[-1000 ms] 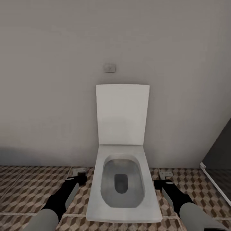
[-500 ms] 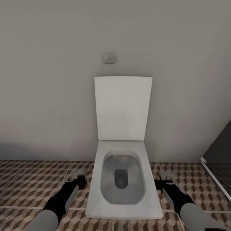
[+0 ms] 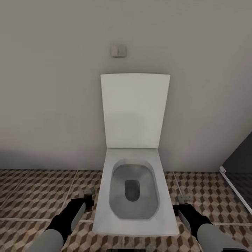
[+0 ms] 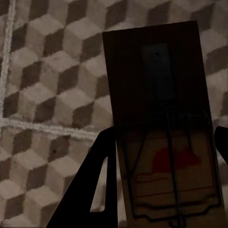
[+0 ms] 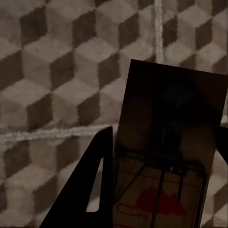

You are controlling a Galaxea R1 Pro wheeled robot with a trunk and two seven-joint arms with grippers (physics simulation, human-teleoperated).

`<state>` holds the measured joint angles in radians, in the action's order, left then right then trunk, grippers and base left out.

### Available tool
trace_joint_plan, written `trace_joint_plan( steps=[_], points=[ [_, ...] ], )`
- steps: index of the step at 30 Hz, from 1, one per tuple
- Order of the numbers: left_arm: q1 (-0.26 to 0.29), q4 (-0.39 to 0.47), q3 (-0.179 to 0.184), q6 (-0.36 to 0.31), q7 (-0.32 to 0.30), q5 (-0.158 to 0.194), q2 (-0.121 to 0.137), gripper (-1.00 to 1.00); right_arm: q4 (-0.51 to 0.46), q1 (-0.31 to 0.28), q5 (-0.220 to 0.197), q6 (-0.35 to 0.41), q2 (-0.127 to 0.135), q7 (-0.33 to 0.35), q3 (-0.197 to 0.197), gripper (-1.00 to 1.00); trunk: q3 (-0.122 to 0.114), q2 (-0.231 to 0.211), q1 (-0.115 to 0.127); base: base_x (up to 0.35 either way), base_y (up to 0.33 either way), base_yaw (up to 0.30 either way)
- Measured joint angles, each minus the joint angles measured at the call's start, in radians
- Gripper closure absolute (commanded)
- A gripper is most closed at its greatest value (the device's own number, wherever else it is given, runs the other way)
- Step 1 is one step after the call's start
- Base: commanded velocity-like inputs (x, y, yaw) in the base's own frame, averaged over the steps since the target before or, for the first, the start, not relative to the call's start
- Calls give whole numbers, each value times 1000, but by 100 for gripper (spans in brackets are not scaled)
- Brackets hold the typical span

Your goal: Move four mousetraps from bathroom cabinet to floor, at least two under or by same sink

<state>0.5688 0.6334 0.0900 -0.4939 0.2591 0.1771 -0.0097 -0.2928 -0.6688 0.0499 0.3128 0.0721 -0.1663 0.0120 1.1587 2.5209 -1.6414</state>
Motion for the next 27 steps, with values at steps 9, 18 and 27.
trace_joint_plan(
  steps=[9,18,27],
  points=[
    [0,-1,0,4,0,0,0,100,-1,0,4,-8,0,0,0,100,35,2,-4,0,0,0],
    [0,14,0,6,0,1,0,100,-22,-1,6,-86,-5,7,-1,100,70,4,-8,0,0,0],
    [0,18,0,27,0,2,-2,100,-23,0,6,-90,-4,6,-2,100,89,5,-10,0,0,0]
  ],
)
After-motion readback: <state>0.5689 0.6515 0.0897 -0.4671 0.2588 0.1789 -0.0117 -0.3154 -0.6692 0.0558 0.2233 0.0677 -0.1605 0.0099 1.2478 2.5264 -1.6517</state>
